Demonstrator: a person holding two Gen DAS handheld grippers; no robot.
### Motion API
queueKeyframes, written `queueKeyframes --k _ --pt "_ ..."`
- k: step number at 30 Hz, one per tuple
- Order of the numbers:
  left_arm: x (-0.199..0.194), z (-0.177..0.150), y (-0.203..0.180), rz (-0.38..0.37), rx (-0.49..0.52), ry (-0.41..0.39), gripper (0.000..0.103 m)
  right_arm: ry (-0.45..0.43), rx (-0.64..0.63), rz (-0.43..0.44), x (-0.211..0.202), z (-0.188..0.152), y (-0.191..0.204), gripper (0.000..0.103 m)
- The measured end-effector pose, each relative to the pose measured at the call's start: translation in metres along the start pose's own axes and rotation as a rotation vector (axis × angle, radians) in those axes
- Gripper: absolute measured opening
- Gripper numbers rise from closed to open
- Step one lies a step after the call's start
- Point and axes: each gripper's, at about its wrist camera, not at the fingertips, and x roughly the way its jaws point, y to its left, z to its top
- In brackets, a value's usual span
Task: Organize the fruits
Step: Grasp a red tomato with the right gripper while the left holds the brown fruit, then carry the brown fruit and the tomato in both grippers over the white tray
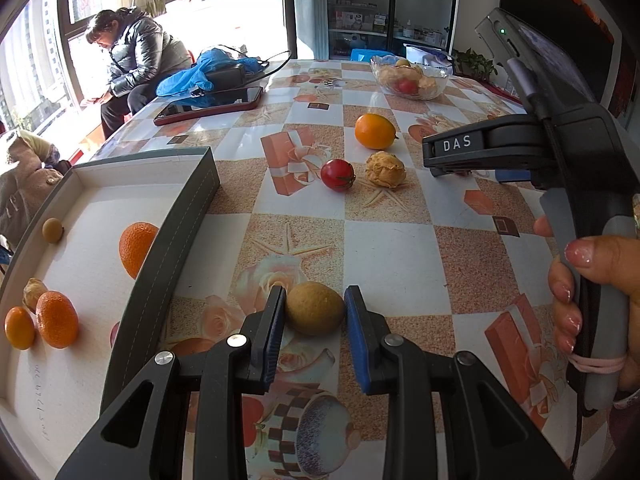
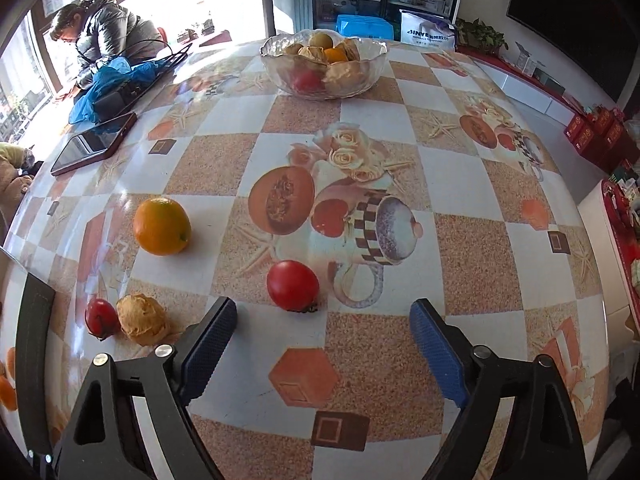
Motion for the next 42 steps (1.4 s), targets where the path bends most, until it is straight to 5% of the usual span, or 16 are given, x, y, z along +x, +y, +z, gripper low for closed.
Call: queueKeyframes --k 2,5,12,23,33,38,42 --pt "0.0 0.0 0.0 0.0 0.0 0.0 0.033 -0.017 -0.008 0.003 -0.002 0.002 0.003 0.065" --pt "0.0 0.0 0.0 0.0 0.0 0.0 0.033 -0.029 -0.029 0.008 -0.005 0.003 0.007 0.024" --pt "0.0 -0.001 0.003 -0.018 -0.006 0.001 0.033 -0.022 -0.007 0.085 -0.025 -0.032 -0.013 0.024" --pt "-0.021 -0.023 0.034 -0.219 -0.127 0.022 0.024 -0.125 0.031 0.143 -0.079 -0.135 -0.047 0.024" --pt "-0.032 -0.018 0.024 -0.148 -0.119 0.008 0.024 -0.183 0.04 0.167 -0.082 -0.147 -0.051 0.024" --pt "-0.026 -0.004 0.017 -0.124 -0.07 0.004 0.039 -0.187 0.053 0.183 -0.082 -0.148 -0.054 0.024" --pt "-0.006 0.001 0.013 -0.085 -0.073 0.053 0.033 -0.188 0.054 0.184 -0.082 -0.148 -0.054 0.024"
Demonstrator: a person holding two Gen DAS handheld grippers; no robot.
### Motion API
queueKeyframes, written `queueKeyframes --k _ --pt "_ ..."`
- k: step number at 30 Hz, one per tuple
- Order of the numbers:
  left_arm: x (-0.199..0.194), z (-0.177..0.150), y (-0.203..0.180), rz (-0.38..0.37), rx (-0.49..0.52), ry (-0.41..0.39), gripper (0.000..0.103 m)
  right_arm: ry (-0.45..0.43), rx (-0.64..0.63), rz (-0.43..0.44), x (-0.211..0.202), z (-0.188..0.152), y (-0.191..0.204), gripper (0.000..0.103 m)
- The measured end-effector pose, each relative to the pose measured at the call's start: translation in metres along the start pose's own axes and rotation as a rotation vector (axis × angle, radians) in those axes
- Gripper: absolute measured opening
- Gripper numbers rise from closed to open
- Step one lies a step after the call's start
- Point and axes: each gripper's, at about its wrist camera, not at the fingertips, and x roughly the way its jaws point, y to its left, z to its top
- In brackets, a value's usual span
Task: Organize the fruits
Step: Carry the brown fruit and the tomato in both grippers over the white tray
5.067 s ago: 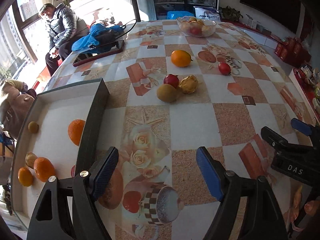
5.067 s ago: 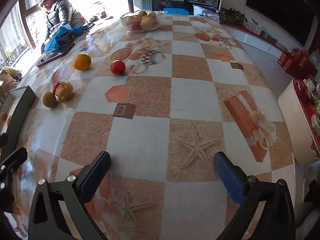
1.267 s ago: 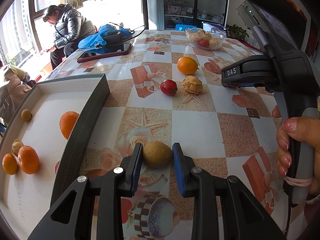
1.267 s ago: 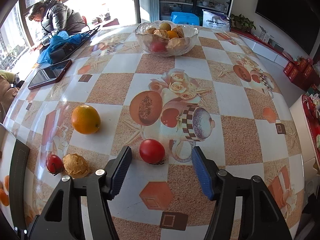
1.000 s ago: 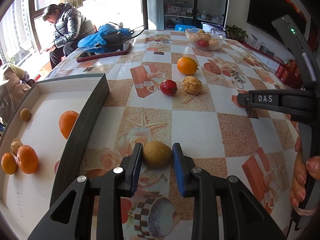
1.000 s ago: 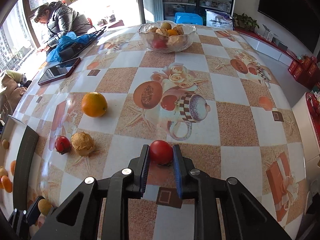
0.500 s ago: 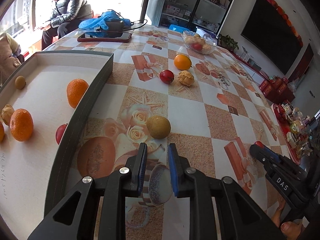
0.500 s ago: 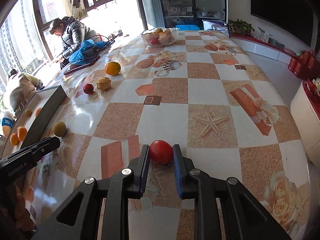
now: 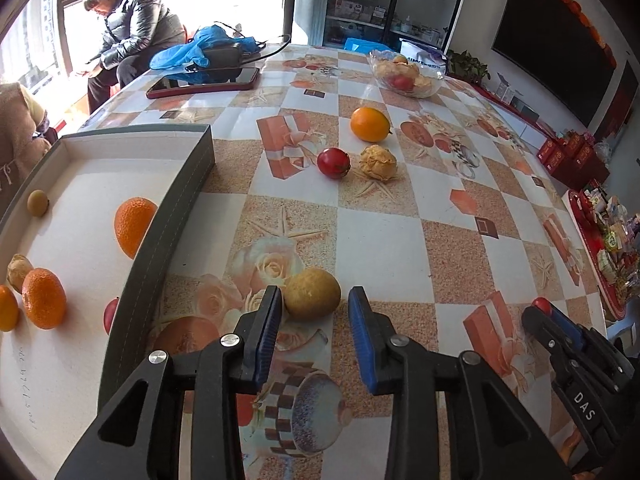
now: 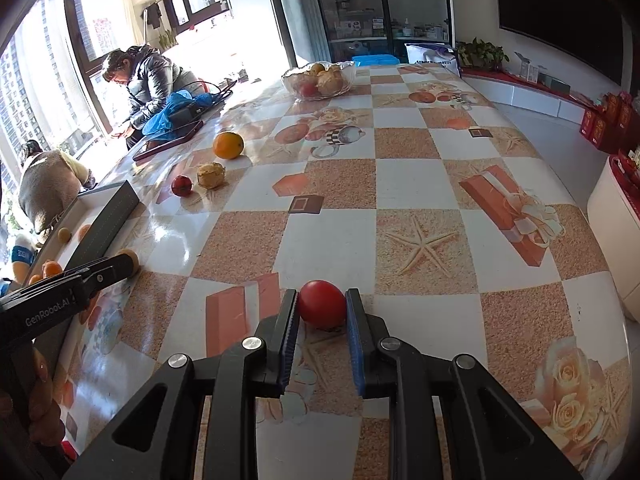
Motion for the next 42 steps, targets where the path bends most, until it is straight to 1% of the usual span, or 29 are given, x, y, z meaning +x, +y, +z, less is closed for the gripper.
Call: queueKeyframes --k 1,8,15,19,23,27,34,37,42 --pt "0.001 0.0 -0.001 0.006 0.004 -0.002 0.031 0.0 0.0 0.0 0.0 0.0 0.0 0.024" --pt "-0.005 -0.014 -0.01 0.031 0.056 -0.019 0.031 0.0 0.002 0.003 0.0 0.0 0.0 0.024" --pt "-0.017 -0.019 -0.008 -0.036 0.026 0.005 0.031 0.001 -0.002 -0.002 0.0 0.0 0.0 0.024" --pt "-0.034 -0.02 -0.004 -0.054 0.022 -0.02 0.031 0.006 -0.017 -0.017 0.001 0.001 0.002 0.024" --pt "-0.058 -0.018 0.005 -0.058 0.023 -0.066 0.031 0.027 -0.05 -0.055 0.001 0.002 0.01 0.024" --pt "-0.08 -0.016 0.026 -0.065 -0.006 -0.103 0.031 0.065 -0.012 -0.002 -0.001 0.005 0.011 0.024" --pt "-0.103 -0.011 0.066 -0.068 -0.057 -0.135 0.031 0.066 0.009 0.082 -0.015 0.022 0.021 0.024" --pt "-0.108 -0.01 0.08 -0.05 -0.073 -0.143 0.031 0.071 0.01 0.11 -0.017 0.029 0.032 0.024" --pt "-0.111 -0.01 0.104 0.007 -0.101 -0.139 0.031 0.082 -0.008 0.164 -0.02 0.042 0.058 0.024"
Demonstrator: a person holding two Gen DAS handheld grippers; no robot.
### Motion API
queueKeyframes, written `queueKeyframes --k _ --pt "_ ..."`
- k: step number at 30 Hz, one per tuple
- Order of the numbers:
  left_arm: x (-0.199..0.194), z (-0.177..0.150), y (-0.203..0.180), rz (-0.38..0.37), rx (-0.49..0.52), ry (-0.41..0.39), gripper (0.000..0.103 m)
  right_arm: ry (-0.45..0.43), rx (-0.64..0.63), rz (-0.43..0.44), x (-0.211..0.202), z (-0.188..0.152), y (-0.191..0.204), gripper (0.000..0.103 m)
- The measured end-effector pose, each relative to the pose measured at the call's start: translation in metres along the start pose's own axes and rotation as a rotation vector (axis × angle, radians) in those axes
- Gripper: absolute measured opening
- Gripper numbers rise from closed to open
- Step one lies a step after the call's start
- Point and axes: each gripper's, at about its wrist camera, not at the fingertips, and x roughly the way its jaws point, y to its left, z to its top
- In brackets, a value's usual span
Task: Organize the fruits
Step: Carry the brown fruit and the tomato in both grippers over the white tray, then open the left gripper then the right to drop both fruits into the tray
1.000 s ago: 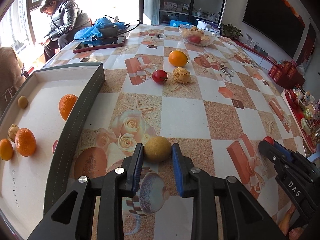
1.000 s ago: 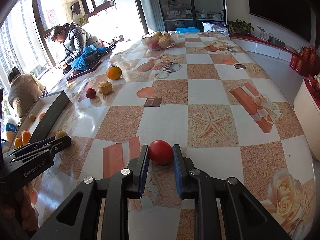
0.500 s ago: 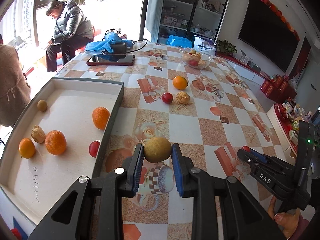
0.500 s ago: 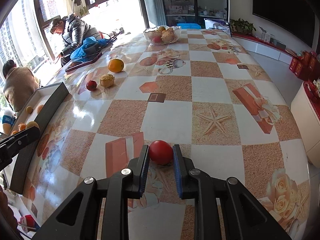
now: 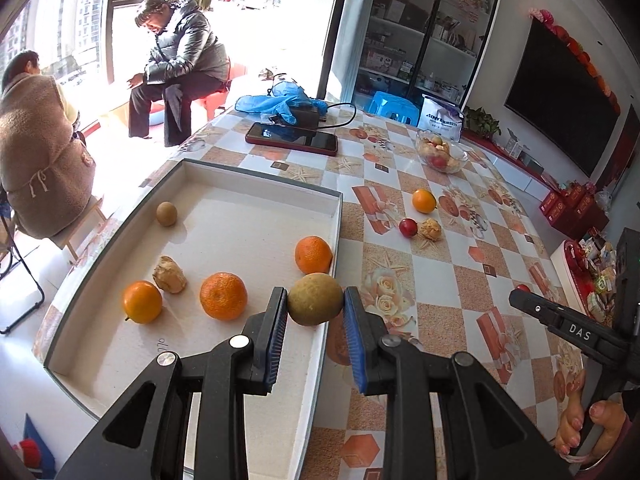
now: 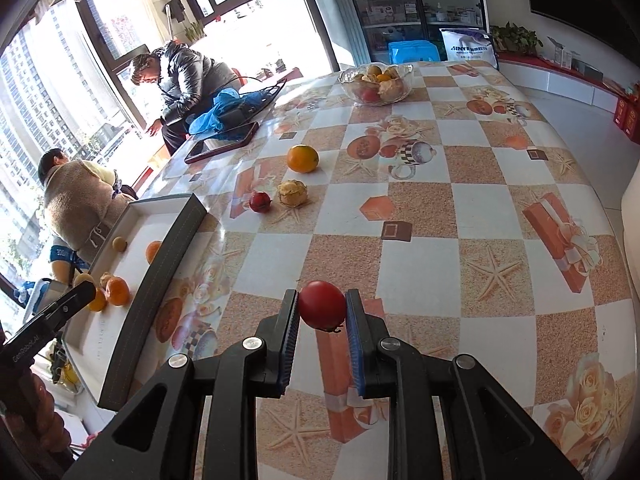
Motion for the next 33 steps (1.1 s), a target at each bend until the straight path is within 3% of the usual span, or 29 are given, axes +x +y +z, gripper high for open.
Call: queueKeyframes --k 11,21,33 --pt "0.01 0.001 0.037 0.16 -0.021 0.039 0.031 0.035 -0.145 0.117 0.016 0.026 0.09 0.024" --pt "0.022 -0.006 0.061 0.198 -0.05 0.072 0.031 0.107 -0.26 0.187 0.046 0.025 0.158 0.024" --pt "0.032 -0.01 0.075 0.226 -0.058 0.09 0.031 0.212 -0.294 0.247 0.078 0.019 0.193 0.024"
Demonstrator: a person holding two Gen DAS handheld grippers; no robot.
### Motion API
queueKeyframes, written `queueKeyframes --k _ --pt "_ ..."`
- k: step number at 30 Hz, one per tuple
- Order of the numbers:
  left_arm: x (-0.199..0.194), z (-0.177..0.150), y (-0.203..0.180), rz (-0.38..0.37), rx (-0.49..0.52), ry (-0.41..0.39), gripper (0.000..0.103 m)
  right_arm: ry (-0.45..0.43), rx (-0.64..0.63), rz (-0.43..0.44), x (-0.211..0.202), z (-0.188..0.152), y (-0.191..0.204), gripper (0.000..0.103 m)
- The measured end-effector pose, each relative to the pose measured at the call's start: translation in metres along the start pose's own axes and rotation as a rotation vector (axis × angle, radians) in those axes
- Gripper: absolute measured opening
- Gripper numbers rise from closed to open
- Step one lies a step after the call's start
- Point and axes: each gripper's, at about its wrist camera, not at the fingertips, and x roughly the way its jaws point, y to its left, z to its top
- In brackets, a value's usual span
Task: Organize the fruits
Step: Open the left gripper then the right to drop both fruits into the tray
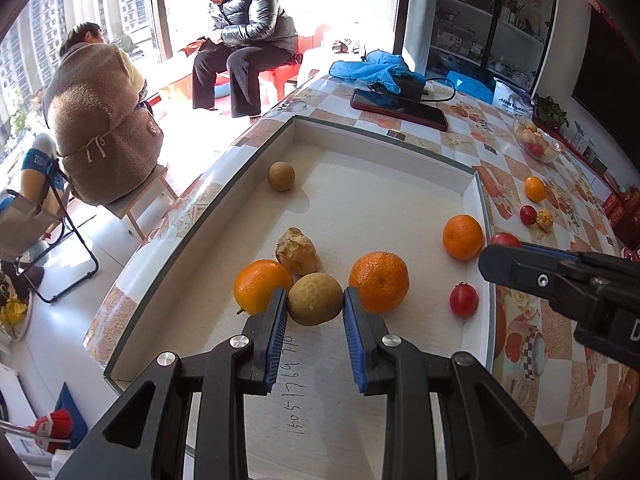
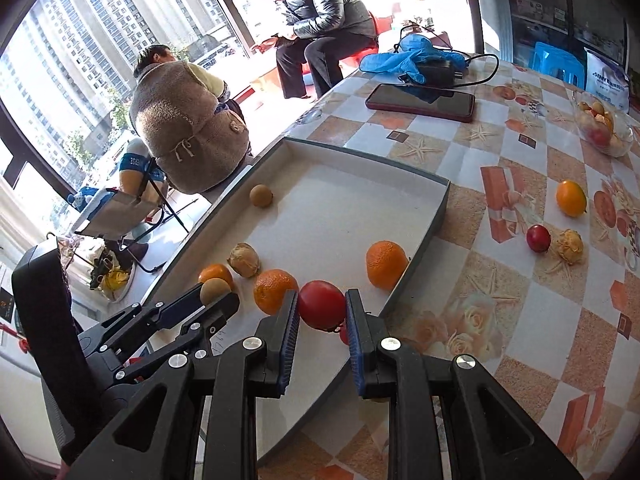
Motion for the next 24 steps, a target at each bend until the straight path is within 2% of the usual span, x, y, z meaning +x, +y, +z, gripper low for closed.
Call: queueKeyframes --k 10,12,13,14,16,19,20,21,22,23,24 --pt "0.006 -0.005 0.005 0.007 -0.013 0.021 0.031 0.076 -0.028 0.017 0.026 -0.003 0.013 0.024" --pt "0.005 -0.006 0.005 0.004 -0.015 0.018 0.035 0.086 -0.032 0.018 0.03 -0.004 0.014 0.024" --pt "0.005 -0.006 0.006 -0.001 -0.017 0.018 0.046 0.092 -0.032 0.022 0.031 -0.004 0.015 0.024" --pt "0.003 -0.006 0.006 -0.002 -0.02 0.015 0.064 0.098 -0.03 0.025 0.032 -0.003 0.015 0.024" --pt "-0.001 -0.005 0.007 0.005 -0.027 -0.009 0.082 0.109 -0.029 0.025 0.033 -0.002 0.014 0.025" --pt "-0.006 -0.002 0.008 -0.001 -0.025 -0.023 0.083 0.11 -0.027 0.023 0.032 -0.001 0.013 0.025" --pt "-0.007 -0.001 0.009 -0.004 -0.028 -0.023 0.083 0.106 -0.024 0.021 0.031 -0.001 0.012 0.034" --pt "-0.008 0.0 0.01 0.001 -0.035 -0.026 0.083 0.1 -0.02 0.016 0.029 0.0 0.011 0.063" --pt "-0.009 0.001 0.011 0.006 -0.041 -0.029 0.084 0.086 -0.016 0.003 0.026 0.001 0.01 0.079" --pt "-0.01 0.001 0.012 0.001 -0.046 -0.03 0.084 0.062 -0.018 -0.004 0.022 0.001 0.009 0.088" --pt "-0.01 0.002 0.013 -0.004 -0.052 -0.027 0.084 0.051 -0.021 0.0 0.018 0.002 0.009 0.088"
